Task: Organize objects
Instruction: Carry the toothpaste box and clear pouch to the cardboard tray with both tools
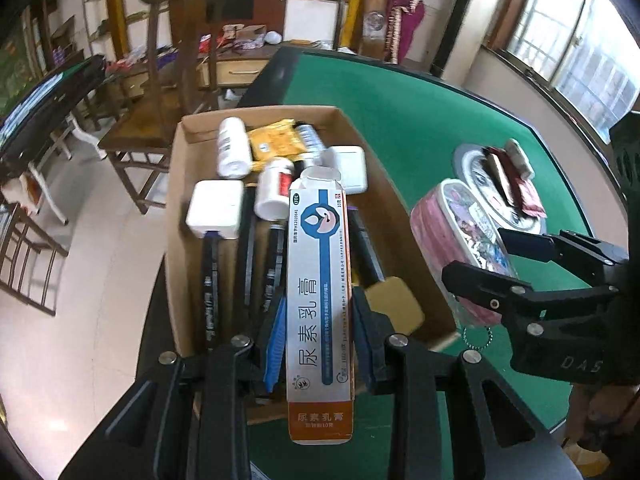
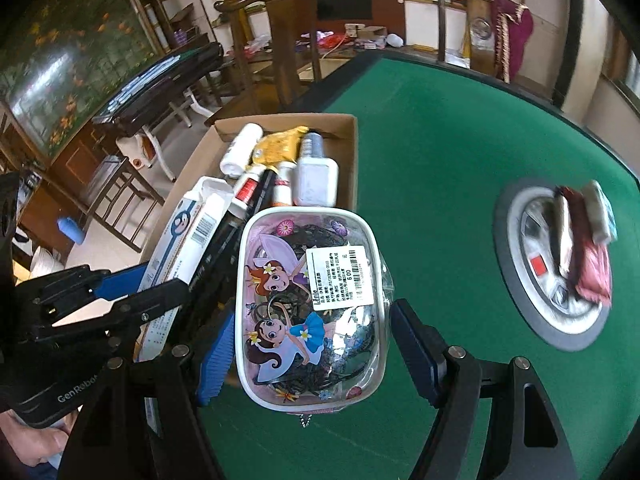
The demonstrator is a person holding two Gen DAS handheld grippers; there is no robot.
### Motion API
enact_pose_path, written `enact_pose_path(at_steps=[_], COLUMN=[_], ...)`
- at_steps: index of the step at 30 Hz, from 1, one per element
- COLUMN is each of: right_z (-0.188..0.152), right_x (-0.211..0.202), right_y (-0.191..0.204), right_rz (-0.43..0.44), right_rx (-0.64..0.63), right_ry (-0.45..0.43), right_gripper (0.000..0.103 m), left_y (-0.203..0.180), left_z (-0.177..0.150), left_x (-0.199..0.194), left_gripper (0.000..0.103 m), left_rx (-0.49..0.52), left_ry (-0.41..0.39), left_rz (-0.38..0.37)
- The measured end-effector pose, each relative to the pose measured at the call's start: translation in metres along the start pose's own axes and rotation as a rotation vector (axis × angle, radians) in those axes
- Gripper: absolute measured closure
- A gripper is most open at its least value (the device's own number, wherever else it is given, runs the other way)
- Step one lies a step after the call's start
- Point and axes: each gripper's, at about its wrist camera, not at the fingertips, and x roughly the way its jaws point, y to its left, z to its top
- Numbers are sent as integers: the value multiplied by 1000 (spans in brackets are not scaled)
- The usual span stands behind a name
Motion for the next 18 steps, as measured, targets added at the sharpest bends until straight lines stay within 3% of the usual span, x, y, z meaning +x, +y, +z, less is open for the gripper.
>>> enact_pose_path(at_steps=[7,18], right_z=[23,38], right_x=[27,62], right_y=[17,23], right_rz=[5,-3], right_rx=[-38,-43], right_ry=[23,67], right_gripper=[24,24], left_y=[30,39], left_z=[1,3], left_x=[15,30], left_gripper=[74,74], left_rx=[-69,-77], left_ry=[27,53], left_rz=[14,10])
